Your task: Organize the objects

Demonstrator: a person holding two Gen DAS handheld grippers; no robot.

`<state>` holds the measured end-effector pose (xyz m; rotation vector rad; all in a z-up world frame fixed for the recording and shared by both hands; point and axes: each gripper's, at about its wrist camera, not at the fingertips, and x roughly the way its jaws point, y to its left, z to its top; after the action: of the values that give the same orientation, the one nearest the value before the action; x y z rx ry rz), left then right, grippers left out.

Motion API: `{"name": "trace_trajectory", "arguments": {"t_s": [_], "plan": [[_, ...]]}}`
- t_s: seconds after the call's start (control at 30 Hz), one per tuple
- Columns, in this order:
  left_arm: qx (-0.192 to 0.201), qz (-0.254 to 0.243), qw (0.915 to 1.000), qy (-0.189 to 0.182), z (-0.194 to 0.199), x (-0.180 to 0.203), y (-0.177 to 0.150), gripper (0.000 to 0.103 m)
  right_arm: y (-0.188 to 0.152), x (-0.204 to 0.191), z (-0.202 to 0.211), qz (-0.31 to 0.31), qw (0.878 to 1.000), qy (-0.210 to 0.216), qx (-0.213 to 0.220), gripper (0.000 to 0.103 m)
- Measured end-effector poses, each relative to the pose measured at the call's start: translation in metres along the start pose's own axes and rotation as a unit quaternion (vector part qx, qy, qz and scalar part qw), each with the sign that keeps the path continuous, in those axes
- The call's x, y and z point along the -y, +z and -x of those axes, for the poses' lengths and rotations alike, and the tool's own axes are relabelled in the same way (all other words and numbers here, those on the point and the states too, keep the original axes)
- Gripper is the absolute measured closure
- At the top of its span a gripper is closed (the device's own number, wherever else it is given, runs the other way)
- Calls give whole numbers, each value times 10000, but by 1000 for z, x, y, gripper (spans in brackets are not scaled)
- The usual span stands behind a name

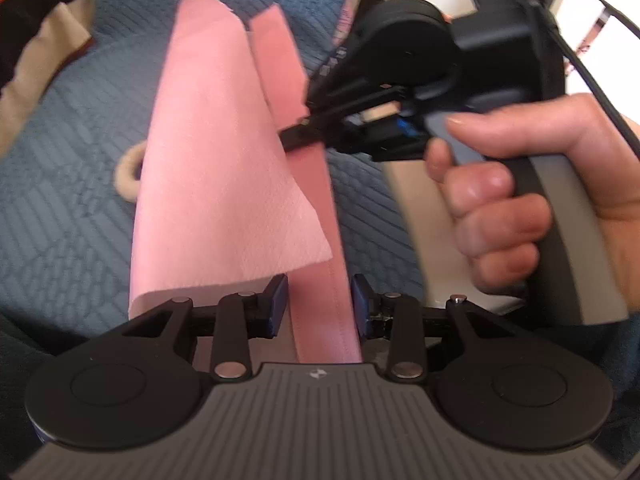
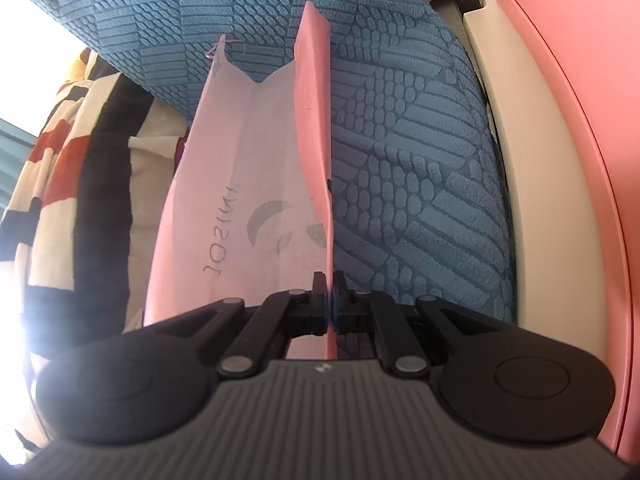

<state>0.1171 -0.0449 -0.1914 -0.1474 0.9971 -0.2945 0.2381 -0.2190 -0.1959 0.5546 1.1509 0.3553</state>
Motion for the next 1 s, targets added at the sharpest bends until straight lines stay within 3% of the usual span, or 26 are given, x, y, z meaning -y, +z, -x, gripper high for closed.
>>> {"name": "trace_trajectory", "arguments": {"t_s": [0.17, 0.27, 0.47, 0.67, 0.87, 1.0], "plan": [[96, 339, 9994, -48, 6, -13, 3, 86, 0, 4, -1, -120, 9999, -39, 21, 95], [114, 576, 9981, -182, 7, -22, 4, 92, 1, 3, 0, -115, 9998, -131, 118, 93], [44, 775, 9965, -307, 17, -36, 1, 94, 8, 1, 9, 26, 9982, -233, 561, 93], [-20, 683, 9974, -248, 25, -33, -3, 94, 25, -2, -6, 232, 9979, -141, 581, 93], [-1, 943, 9951, -299, 33, -43, -5, 94, 30, -1, -11, 268, 9979, -120, 581, 96], [9, 1315, 9899, -532, 34, -55, -6, 94, 25, -11, 1, 619, 9943, -475, 727, 97]]}}
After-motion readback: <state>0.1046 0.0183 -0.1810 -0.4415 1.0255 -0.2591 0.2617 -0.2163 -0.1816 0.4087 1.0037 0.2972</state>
